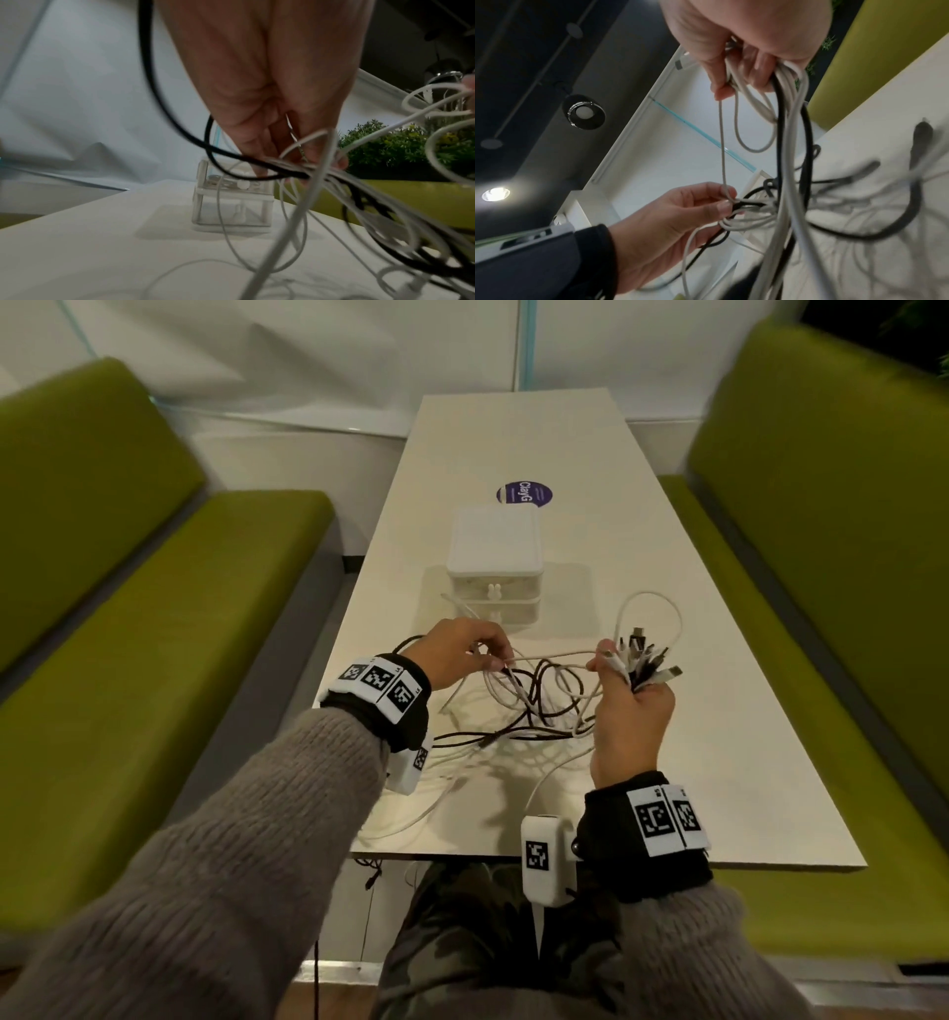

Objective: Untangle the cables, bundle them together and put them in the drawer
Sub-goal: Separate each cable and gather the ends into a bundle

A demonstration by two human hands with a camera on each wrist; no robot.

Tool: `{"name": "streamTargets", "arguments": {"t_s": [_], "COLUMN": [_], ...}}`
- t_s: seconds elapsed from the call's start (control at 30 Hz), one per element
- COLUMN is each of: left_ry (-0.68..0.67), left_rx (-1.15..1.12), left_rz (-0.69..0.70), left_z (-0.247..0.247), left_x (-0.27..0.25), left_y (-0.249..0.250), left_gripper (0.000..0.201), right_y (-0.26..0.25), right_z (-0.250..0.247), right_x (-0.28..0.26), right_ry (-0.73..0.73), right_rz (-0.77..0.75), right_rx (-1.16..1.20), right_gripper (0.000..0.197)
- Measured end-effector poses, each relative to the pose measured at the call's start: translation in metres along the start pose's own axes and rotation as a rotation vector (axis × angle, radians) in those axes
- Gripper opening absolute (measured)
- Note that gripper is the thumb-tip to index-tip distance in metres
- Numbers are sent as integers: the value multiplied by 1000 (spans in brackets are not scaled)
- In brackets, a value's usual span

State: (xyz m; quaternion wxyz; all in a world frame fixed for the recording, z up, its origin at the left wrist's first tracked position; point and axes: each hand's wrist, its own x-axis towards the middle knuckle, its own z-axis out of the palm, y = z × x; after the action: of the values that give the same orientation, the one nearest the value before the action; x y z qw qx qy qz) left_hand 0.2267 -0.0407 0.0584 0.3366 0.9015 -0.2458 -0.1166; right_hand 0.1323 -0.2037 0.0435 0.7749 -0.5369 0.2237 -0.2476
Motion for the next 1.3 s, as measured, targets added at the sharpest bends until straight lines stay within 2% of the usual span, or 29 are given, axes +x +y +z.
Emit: {"name": "streamTargets", "arguments": {"t_s": [0.07, 0.13, 0.17, 0.23, 0.27, 0.33, 0.4, 0.47, 0.5, 0.53, 0.57, 0.63, 0.7, 0.73, 0.8, 0.87, 0.9, 0.97, 1.07, 1.2, 1.3], "left_ry": [52, 113, 128, 76, 35, -23, 70, 284, 339, 331, 267, 77, -1, 36, 200, 343, 347, 222, -26, -127, -145], "left_rx": [-8, 42, 91, 172, 167, 118, 34, 69, 104, 111, 82, -79, -257, -319, -446, -512, -522, -484, -359, -188, -84], "left_rz": [-17, -31, -36, -85, -121, -124, -115, -95, -81, -76, -87, -163, -263, -302, -356, -358, -336, -306, -302, -256, -251], "left_z": [0, 2, 3, 5, 3, -7, -23, -35, -37, -35, -29, -5, 21, 33, 49, 53, 52, 47, 35, 15, 1], "left_x": [2, 2, 3, 2, 1, -2, -8, -16, -20, -25, -29, -35, -32, -28, -21, -17, -15, -11, -9, -11, -16], "left_y": [-3, -6, -9, -11, -11, -1, 17, 37, 47, 56, 63, 69, 64, 59, 51, 48, 46, 46, 46, 39, 24], "left_gripper": [12, 12, 20, 40, 42, 32, 20, 14, 11, 10, 12, 23, 33, 35, 30, 39, 45, 51, 35, 27, 22], "right_y": [-3, -5, -6, -6, -5, -1, 4, 6, 6, 5, 4, 3, 0, -1, -3, -6, -8, -10, -13, -16, -23], "right_z": [-3, -4, -2, 0, 1, 2, 4, 6, 6, 7, 8, 8, 7, 7, 6, 3, 2, 1, 0, -6, -10], "right_x": [0, -1, -1, -3, -4, -6, -9, -11, -12, -13, -14, -16, -19, -21, -23, -24, -23, -22, -21, -17, -9], "right_ry": [36, 47, 40, 19, 10, -2, -14, -29, -34, -38, -43, -61, -93, -114, -153, -174, -176, -186, -219, -208, -155], "right_rz": [-17, -31, -35, -30, -23, -8, 16, 34, 34, 32, 32, 42, 38, 26, -3, -32, -43, -49, -46, -87, -114], "right_rx": [46, 72, 75, 68, 57, 7, -36, -46, -50, -57, -66, -72, -57, -51, -44, -46, -42, -28, -2, 38, 76], "right_gripper": [7, 14, 18, 23, 25, 27, 26, 25, 25, 25, 24, 14, 8, 12, 17, 19, 20, 19, 18, 4, 9]}}
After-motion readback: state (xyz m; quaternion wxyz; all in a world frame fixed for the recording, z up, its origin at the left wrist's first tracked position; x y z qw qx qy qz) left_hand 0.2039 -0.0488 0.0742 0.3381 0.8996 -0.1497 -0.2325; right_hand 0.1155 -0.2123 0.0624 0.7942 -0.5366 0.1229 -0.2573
